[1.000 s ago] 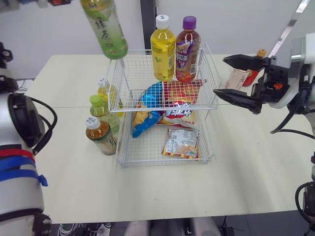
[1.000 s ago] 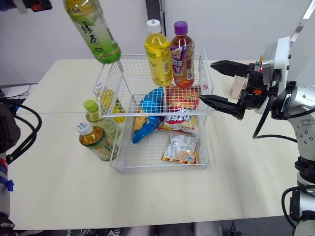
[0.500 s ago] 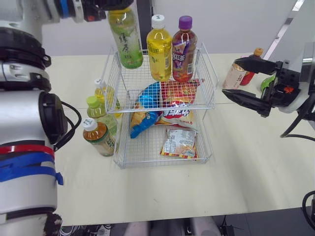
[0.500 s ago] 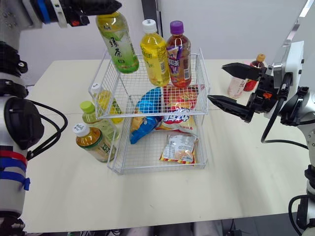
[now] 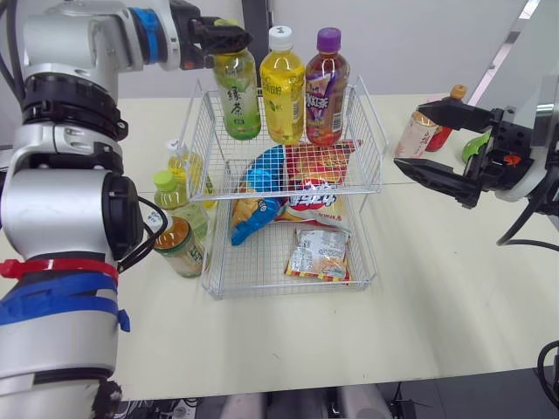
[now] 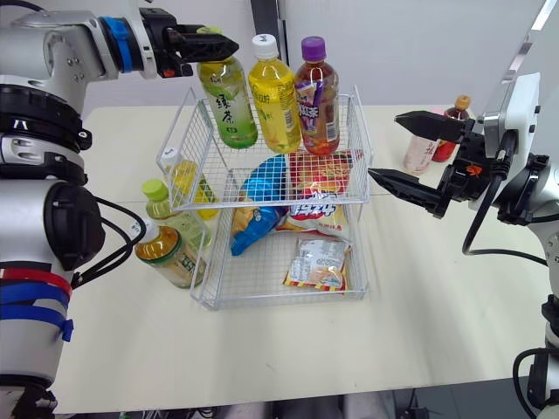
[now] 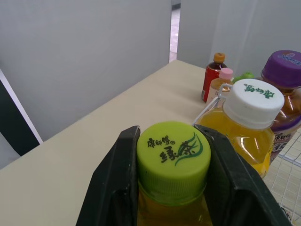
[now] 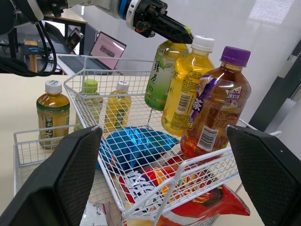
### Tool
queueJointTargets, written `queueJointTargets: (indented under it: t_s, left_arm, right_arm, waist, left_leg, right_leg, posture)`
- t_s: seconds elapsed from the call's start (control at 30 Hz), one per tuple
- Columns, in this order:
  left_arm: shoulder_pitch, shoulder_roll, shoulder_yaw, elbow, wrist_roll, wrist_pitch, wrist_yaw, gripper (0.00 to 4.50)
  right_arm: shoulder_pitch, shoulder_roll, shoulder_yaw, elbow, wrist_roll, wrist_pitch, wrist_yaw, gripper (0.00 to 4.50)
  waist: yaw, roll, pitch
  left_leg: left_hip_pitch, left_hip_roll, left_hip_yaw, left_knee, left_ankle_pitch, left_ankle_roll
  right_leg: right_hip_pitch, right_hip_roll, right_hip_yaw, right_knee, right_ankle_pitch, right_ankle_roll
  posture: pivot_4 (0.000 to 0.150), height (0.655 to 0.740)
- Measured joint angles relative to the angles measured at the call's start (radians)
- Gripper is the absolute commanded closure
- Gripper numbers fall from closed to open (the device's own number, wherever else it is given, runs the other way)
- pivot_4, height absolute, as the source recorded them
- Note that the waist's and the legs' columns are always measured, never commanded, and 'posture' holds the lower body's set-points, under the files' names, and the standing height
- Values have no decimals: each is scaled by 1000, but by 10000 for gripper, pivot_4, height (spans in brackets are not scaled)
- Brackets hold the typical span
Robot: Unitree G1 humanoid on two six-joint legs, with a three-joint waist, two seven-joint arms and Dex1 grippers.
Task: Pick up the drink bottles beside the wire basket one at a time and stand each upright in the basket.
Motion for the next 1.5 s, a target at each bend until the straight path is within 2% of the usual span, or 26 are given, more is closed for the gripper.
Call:
queueJointTargets:
  t_s: [0.07,0.13,0.4,0.43,0.77,0.9,1.07,1.2,1.27,1.4,1.47,1.5]
  left_arm:
    - [0,-1,2,1,1,-4,4,31357]
    - [0,-3,4,13,2,-20,12,24169]
    - [0,1,19,17,2,-37,-24,1743]
    - [0,4,19,16,2,-36,-29,472]
    - [-3,108,49,-87,-4,37,-45,472]
    - [24,172,70,-183,-24,83,-64,472]
    - [191,286,142,-385,-91,155,-90,472]
    - [369,419,201,-617,-184,270,-157,472]
    - [432,450,240,-711,-229,326,-158,472]
    - [720,565,409,-907,-324,468,-168,472]
    - [904,588,496,-988,-342,508,-198,472]
    - [1044,586,582,-1064,-355,544,-204,472]
  right_arm:
    - [1,0,0,0,0,1,-3,0]
    - [5,0,0,-2,0,1,-7,0]
    - [22,-1,-1,-16,1,1,-13,0]
    - [22,-1,-1,-17,1,2,-15,0]
    - [17,-1,-1,-18,14,15,-31,0]
    - [9,-1,3,-15,14,15,-29,0]
    - [-15,-7,10,-3,13,11,-6,0]
    - [-46,-8,41,34,12,7,37,0]
    - [-59,-8,50,45,13,-2,69,0]
    - [-118,-4,120,68,23,-11,180,0]
    - [-135,-1,140,77,22,-16,217,0]
    - [-153,4,166,90,17,-22,239,0]
  waist:
    - [0,0,0]
    - [0,0,0]
    - [0,0,0]
    - [0,0,0]
    - [-3,0,0]
    - [-3,0,0]
    - [-6,1,0]
    - [-6,1,0]
    - [-3,1,0]
    - [-4,1,0]
    - [-5,2,0]
    - [-5,2,0]
  left_leg:
    - [0,0,0,0,0,0]
    - [0,0,0,0,0,0]
    - [0,0,1,0,0,0]
    - [0,0,1,0,0,0]
    - [0,0,-1,0,0,0]
    - [0,0,-1,0,0,0]
    - [1,2,-1,0,0,0]
    - [1,3,0,0,0,0]
    - [1,3,-1,1,0,0]
    - [3,5,1,0,0,0]
    - [5,6,3,-1,0,0]
    - [5,8,3,-1,0,0]
  right_leg:
    - [0,0,0,0,0,0]
    - [0,0,0,0,0,0]
    - [0,0,0,0,0,0]
    - [0,0,0,0,0,0]
    - [0,0,0,0,0,0]
    - [0,0,0,0,0,0]
    - [0,1,1,1,0,0]
    - [0,1,3,0,0,0]
    - [0,2,2,0,0,0]
    - [2,3,3,0,0,0]
    - [2,3,4,0,0,-1]
    - [2,4,4,-1,0,-1]
  posture:
    - [1500,7400]
    - [1500,7400]
    - [1500,7400]
    - [1500,7400]
    - [1500,7400]
    - [1500,7400]
    - [1500,7400]
    - [1500,7400]
    - [1500,7400]
    - [1500,7400]
    - [1500,7400]
    - [1500,7400]
